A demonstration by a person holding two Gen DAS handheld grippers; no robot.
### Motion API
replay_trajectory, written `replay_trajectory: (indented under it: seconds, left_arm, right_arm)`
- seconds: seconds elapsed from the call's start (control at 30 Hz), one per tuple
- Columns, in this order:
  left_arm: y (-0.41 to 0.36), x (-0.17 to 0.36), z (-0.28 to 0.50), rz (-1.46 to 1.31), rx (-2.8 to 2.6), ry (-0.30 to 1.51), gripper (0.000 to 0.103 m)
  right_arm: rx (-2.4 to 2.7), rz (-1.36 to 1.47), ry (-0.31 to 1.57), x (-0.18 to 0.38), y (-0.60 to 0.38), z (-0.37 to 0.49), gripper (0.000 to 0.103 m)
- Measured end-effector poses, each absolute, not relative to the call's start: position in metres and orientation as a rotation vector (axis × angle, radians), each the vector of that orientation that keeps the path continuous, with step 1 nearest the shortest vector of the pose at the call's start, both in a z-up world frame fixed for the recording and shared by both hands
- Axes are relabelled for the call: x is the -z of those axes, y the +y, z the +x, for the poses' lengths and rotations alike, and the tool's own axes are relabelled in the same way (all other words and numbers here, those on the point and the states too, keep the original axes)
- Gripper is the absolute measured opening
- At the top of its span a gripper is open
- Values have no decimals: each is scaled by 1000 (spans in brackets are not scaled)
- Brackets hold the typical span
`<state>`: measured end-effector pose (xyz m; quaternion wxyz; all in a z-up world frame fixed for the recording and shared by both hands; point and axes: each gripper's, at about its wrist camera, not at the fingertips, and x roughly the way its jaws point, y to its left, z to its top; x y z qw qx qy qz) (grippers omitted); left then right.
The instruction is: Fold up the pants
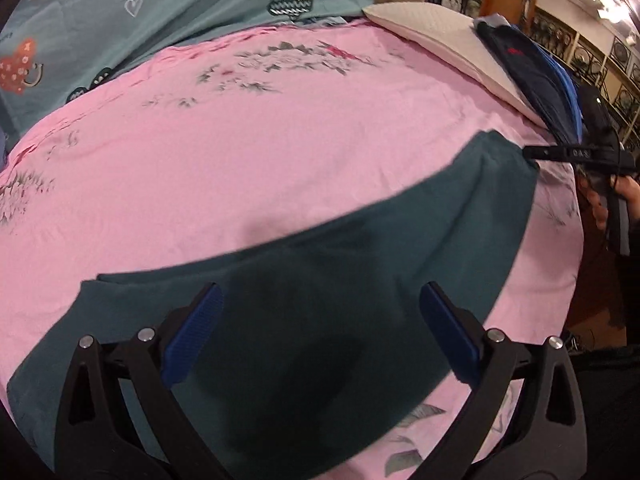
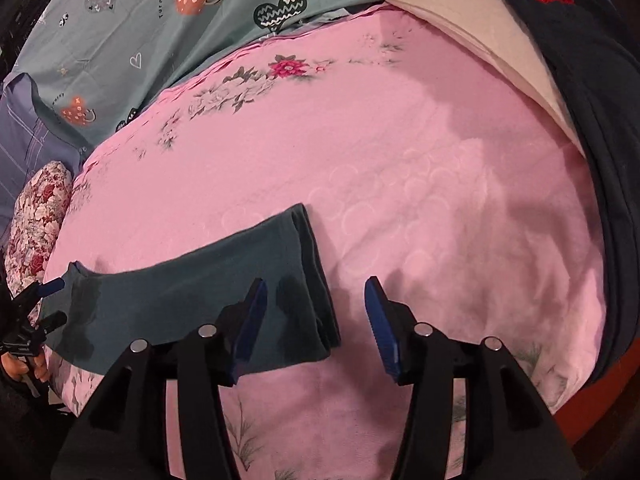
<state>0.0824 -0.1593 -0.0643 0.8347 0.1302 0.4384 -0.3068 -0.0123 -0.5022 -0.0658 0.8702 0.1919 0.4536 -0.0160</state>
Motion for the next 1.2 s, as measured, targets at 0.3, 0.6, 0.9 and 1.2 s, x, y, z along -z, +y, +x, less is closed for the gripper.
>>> replay_trajectory:
  seconds: [0.3,0.6,0.9,1.2]
  left_arm:
    - [-158,91,77,240,606,975,101]
    - [-84,52,76,46,468,875,101]
    - [6,64,49,-34,287,887,101]
    - [3,74,35,4,377,888,101]
  right_arm:
    - [-41,550,947,79,-500,-10,8]
    - [-357,391,812,-27,-356,9,8]
    - [-598,-9,1011,55,-118,44,16]
    - [-597,-69,877,16,-127,1,49]
